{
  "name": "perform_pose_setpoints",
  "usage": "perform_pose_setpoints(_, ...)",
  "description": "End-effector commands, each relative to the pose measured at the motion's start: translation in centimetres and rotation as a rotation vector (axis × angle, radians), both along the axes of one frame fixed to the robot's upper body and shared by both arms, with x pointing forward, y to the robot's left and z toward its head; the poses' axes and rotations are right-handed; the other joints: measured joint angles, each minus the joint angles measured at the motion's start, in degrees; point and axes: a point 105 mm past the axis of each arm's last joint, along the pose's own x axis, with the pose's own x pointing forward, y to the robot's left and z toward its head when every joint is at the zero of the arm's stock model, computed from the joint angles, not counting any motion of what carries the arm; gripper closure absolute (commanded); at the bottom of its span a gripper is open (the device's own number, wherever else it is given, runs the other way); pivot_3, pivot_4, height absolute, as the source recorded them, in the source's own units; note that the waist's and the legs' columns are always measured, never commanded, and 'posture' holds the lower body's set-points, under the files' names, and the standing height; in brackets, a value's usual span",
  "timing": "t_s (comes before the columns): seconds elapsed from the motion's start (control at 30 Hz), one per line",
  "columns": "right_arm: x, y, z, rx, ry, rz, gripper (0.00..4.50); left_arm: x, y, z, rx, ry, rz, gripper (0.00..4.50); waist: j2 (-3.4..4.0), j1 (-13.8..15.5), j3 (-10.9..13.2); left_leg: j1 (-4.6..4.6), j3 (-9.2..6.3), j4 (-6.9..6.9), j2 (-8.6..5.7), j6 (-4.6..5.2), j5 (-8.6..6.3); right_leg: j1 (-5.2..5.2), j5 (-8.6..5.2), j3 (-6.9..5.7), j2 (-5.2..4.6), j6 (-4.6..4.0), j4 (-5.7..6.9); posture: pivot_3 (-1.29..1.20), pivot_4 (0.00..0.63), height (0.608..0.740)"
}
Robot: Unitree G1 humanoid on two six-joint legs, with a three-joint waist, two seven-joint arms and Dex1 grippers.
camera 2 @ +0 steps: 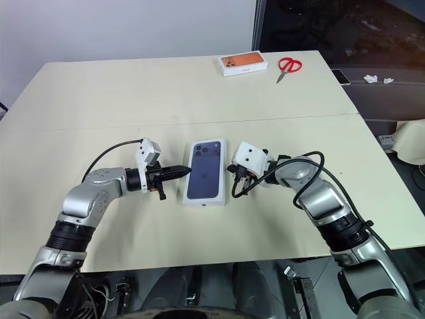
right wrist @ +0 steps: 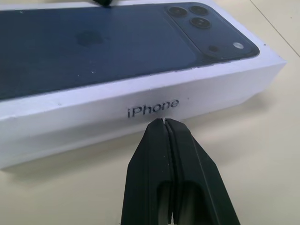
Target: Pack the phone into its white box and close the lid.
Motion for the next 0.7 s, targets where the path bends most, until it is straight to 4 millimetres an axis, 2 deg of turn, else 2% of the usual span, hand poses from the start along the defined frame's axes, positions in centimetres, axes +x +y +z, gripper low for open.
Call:
perform_pose_setpoints(0.03,0.6,-0.3,2.0,0.004,-0.077,-0.003,4.45,-0.2,1.2,0.7,0.017,-0.014,0.013,4.50,0.00,0.0,0.0,0.00,0.00,0.00,0.00,0.00,0.00,0.00,0.00,0.00,0.00,0.00,0.00,0.00,0.150,0.740)
perform_pose_setpoints(0.2,0.8,0.0,2.2,0.006,-0.096,0.000,4.45,-0.7,1.9,0.0,0.050,0.001,0.009,4.50,0.00,0.0,0.0,0.01,0.00,-0.02,0.00,0.00,0.00,0.00,0.00,0.00,0.00,0.00,0.00,0.00,0.150,0.740)
perform_pose_setpoints(0.4,0.9,0.6,2.2,0.003,-0.114,0.006,4.45,-0.9,1.0,-1.7,0.110,0.032,-0.018,4.50,0.00,0.1,0.0,0.01,0.00,0.00,0.00,-0.01,0.00,0.01,0.00,0.00,0.00,0.00,0.00,0.00,0.150,0.740)
perform_pose_setpoints(0.7,1.0,0.9,2.0,-0.003,-0.115,0.006,4.45,0.7,-1.1,-0.6,-0.002,0.028,-0.016,4.50,0.00,0.2,0.0,0.01,-0.01,0.06,-0.03,-0.01,0.01,0.03,0.01,-0.01,-0.01,0.00,0.03,0.00,0.150,0.740)
